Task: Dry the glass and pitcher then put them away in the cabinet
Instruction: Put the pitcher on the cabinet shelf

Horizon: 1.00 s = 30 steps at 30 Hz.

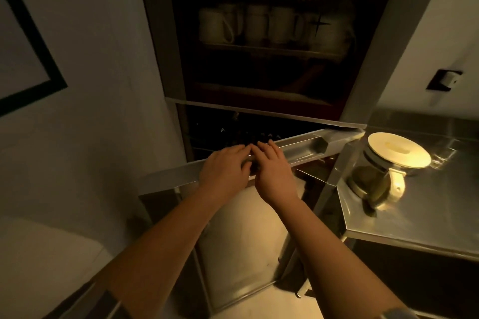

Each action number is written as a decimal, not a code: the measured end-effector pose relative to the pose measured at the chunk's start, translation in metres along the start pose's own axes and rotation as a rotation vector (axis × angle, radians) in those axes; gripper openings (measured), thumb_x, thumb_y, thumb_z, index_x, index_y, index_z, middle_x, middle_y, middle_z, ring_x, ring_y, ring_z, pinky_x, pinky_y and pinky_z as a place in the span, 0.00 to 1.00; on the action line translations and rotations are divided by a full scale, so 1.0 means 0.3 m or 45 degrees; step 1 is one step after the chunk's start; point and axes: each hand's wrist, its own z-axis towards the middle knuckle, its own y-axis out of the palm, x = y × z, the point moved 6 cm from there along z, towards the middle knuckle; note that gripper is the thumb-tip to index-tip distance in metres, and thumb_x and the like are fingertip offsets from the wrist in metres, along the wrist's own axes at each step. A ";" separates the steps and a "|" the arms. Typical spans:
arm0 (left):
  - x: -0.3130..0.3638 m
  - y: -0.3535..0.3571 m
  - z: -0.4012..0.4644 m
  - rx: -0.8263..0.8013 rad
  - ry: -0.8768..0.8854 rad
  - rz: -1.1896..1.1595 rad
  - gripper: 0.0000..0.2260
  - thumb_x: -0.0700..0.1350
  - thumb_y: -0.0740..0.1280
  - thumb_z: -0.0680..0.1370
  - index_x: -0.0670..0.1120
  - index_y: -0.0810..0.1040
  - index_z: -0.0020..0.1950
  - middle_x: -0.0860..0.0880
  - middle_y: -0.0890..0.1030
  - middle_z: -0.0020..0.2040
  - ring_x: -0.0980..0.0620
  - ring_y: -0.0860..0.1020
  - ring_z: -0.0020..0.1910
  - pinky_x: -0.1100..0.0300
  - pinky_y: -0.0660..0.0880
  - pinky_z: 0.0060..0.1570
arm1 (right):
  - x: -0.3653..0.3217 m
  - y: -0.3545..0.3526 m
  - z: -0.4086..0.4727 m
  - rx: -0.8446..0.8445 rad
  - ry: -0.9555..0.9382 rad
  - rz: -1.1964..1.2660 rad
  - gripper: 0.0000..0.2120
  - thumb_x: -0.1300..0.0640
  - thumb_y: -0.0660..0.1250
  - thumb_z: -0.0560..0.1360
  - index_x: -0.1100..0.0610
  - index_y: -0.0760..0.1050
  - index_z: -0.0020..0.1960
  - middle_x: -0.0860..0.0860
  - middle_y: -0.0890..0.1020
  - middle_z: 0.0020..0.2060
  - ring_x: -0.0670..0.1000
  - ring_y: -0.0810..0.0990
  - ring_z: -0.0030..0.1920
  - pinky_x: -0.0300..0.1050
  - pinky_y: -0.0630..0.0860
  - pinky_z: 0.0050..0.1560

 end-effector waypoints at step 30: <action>0.142 0.020 -0.036 -0.723 0.615 -0.430 0.26 0.49 0.72 0.73 0.56 0.70 0.70 0.57 0.61 0.75 0.55 0.62 0.71 0.56 0.67 0.66 | 0.103 -0.218 -0.204 -0.010 0.488 0.160 0.21 0.50 0.57 0.81 0.52 0.65 0.73 0.48 0.62 0.75 0.48 0.54 0.76 0.49 0.56 0.74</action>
